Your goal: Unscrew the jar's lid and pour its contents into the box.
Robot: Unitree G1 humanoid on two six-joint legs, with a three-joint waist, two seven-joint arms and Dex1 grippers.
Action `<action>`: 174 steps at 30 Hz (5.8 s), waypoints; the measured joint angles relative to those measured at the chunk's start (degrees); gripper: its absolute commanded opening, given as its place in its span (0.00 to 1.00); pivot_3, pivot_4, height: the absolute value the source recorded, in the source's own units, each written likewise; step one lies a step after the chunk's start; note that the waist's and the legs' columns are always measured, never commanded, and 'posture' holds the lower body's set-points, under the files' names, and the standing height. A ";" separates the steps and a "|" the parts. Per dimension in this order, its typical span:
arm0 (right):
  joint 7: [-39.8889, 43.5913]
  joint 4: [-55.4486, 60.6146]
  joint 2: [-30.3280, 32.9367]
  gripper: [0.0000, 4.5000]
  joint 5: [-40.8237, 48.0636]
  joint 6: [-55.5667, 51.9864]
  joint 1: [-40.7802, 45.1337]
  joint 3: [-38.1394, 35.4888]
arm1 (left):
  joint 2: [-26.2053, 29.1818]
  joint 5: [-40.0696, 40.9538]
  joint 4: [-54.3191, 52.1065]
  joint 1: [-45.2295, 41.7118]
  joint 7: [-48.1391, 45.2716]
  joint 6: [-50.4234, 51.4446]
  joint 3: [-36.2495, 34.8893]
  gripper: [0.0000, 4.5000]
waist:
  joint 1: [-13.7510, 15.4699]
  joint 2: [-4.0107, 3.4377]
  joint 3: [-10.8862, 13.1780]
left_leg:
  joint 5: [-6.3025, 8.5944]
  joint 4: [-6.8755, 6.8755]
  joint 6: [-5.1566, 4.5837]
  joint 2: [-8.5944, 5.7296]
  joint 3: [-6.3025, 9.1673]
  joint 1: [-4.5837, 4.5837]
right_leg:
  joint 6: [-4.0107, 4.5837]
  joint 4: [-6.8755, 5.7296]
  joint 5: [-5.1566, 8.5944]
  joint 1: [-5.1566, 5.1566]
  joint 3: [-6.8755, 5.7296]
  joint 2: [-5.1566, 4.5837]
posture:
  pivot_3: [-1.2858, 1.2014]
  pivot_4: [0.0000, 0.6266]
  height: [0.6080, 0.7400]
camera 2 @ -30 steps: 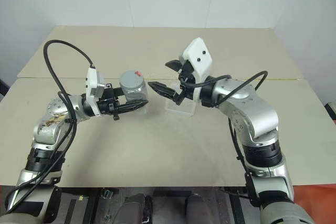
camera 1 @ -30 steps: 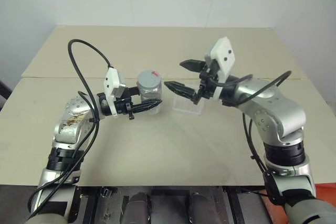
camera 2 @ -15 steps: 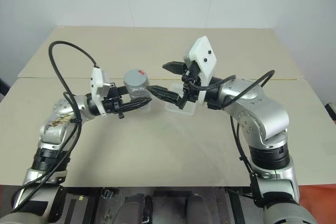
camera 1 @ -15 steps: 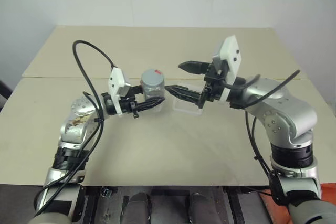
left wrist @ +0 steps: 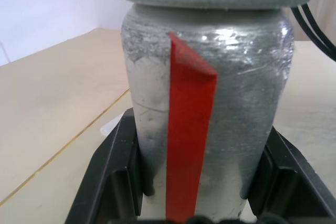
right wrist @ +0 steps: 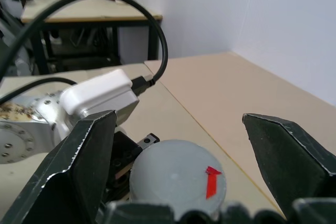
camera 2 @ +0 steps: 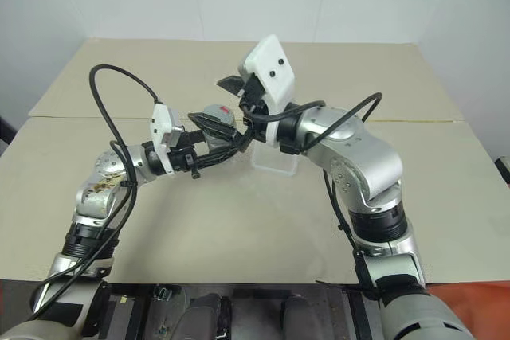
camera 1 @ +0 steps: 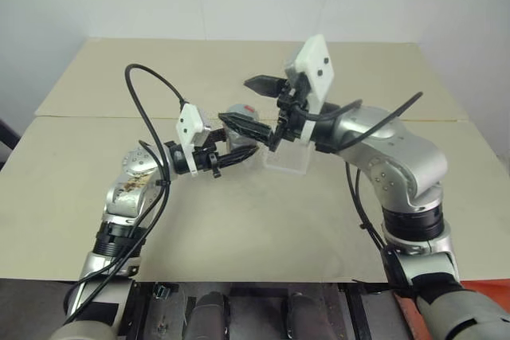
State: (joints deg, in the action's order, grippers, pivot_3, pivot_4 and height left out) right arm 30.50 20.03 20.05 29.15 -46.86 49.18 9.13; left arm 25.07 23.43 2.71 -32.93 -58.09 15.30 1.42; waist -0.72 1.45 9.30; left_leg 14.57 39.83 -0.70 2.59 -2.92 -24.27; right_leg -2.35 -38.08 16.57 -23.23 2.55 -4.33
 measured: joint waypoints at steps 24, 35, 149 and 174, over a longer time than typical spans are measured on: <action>-1.25 -0.83 0.59 0.99 -3.14 -2.70 -0.46 1.31 | 0.37 -0.02 1.57 -1.46 -1.47 -0.13 -0.12 0.46 | -0.01 0.00 0.00 | 0.00 -0.01 0.00 0.00 0.00 -0.01 | 0.00 0.01 0.00 0.00 0.00 0.00 | 0.52 0.24 1.00; 0.29 0.53 2.50 0.99 -1.90 -2.70 -2.05 0.36 | 1.81 0.23 1.56 -1.22 -1.63 -0.10 -0.25 0.46 | 0.00 0.00 0.00 | 0.00 -0.01 0.00 0.00 0.00 -0.01 | 0.00 0.01 0.00 0.00 0.00 0.00 | 0.52 0.24 1.00; 12.15 -3.01 4.20 0.62 11.52 -3.31 0.09 -9.30 | 4.78 4.03 8.26 0.94 -19.83 -0.30 1.97 0.46 | -0.02 -0.01 0.01 | 0.00 -0.01 -0.01 0.02 -0.04 -0.01 | 0.00 0.03 0.00 0.01 -0.03 0.03 | 0.52 0.24 1.00; -14.64 -20.70 6.11 0.62 -13.14 3.06 -18.30 -13.96 | 4.32 3.11 7.53 -2.90 -9.63 -1.60 -3.01 0.46 | -0.15 -0.01 0.01 | -0.01 -0.02 0.00 -0.02 -0.15 0.03 | 0.00 0.01 0.00 0.03 0.05 0.00 | 0.52 0.24 1.00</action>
State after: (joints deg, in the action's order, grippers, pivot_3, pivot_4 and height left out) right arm 15.86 -0.66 26.16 16.01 -43.80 30.88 -4.83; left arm 29.40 26.54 10.24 -35.83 -67.72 13.70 -1.59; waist -0.87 1.44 9.31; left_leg 14.55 39.81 -0.70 2.58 -3.07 -24.24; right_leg -2.35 -38.07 16.57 -23.20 2.61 -4.33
